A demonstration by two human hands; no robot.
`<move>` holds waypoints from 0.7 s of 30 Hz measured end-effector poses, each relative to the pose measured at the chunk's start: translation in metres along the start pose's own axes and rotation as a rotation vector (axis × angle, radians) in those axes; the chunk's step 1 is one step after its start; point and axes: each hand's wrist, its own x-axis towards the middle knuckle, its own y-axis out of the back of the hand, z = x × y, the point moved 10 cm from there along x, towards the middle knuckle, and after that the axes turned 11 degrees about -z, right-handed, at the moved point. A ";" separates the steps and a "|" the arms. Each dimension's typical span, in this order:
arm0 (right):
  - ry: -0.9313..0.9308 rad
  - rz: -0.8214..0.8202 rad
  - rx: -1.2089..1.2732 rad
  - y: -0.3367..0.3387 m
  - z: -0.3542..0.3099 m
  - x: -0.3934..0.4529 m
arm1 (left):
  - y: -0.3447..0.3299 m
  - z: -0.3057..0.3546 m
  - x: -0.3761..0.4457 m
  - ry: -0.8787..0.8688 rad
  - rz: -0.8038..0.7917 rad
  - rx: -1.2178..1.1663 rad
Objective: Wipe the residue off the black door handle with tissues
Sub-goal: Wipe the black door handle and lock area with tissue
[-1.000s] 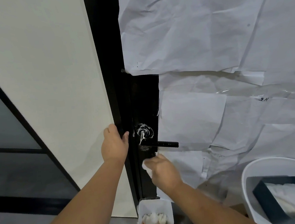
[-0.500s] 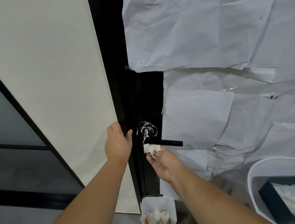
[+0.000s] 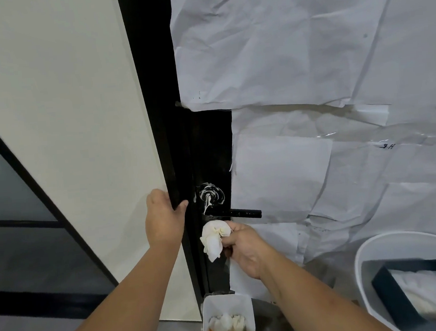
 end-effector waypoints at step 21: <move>0.136 -0.037 0.086 -0.009 -0.073 -0.008 | -0.030 0.004 -0.011 0.165 -0.630 -0.461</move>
